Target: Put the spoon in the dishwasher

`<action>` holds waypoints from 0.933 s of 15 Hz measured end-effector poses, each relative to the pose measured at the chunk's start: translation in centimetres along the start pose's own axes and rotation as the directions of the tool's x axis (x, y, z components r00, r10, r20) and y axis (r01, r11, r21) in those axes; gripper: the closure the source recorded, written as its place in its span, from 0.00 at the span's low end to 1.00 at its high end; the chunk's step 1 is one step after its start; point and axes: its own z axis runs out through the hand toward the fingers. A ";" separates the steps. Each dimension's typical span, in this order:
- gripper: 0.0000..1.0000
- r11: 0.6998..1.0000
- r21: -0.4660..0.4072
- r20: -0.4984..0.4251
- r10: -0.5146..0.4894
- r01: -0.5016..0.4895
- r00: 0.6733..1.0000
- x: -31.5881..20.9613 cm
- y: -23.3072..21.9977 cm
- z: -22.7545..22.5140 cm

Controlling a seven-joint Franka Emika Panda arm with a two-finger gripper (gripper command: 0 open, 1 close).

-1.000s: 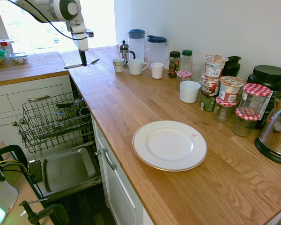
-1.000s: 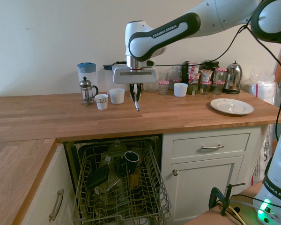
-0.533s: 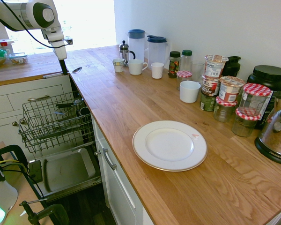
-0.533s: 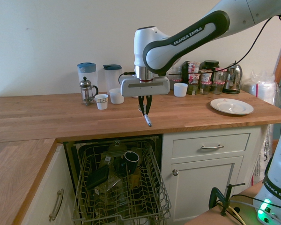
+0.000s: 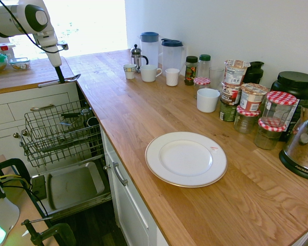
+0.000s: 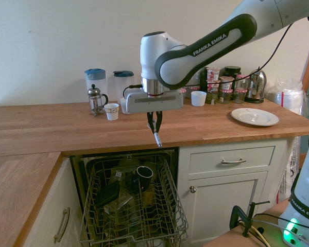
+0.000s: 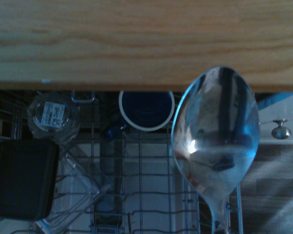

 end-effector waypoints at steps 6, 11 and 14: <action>1.00 1.000 0.007 -0.007 0.007 -0.007 1.000 -5.5 4.5 6.3; 1.00 0.999 -0.023 0.007 0.023 -0.023 1.000 -6.9 5.8 13.1; 1.00 0.998 -0.050 0.011 0.037 -0.036 0.999 -6.5 6.0 17.1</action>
